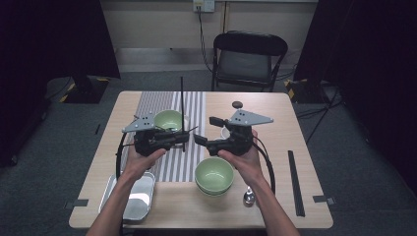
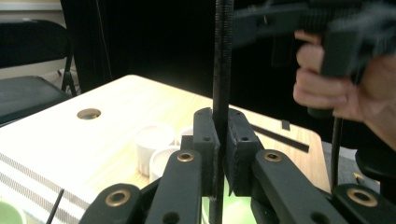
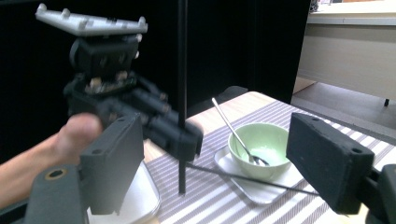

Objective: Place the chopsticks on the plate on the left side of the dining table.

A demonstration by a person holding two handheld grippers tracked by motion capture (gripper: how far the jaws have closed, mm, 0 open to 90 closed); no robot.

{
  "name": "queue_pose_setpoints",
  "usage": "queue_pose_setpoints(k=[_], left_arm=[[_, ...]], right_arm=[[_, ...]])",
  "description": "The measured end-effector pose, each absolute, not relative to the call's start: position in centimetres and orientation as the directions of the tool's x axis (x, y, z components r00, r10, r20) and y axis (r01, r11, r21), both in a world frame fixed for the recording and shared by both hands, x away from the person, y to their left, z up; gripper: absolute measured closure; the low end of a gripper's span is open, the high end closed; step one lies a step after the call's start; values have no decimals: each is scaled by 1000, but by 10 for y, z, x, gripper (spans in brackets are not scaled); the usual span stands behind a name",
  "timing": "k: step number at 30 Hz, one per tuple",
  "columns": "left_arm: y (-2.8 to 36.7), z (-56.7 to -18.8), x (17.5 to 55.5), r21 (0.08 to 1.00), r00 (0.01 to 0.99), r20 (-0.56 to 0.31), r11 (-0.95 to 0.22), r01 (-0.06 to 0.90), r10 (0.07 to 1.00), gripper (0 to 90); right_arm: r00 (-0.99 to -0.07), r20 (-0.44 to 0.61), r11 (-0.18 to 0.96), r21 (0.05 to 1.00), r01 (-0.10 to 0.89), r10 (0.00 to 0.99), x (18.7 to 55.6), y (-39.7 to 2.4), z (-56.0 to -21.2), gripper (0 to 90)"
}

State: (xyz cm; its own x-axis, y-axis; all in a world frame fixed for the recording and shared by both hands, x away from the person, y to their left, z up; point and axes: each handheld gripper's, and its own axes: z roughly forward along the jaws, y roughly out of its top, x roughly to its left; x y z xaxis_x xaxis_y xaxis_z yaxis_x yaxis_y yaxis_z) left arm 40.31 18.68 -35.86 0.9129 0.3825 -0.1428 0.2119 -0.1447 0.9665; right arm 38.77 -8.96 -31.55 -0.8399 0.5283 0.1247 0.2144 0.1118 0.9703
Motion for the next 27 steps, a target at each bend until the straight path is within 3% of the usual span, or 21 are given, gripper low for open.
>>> queue_pose_setpoints(k=[11,27], left_arm=[[190,-370,404,958,911,-157,-166,234,380,846],[193,-371,405,956,915,-163,-170,240,370,847]], right_arm=[[-845,96,124,974,188,526,411,-55,-296,216],[-804,97,114,973,201,587,429,-62,-297,231]])
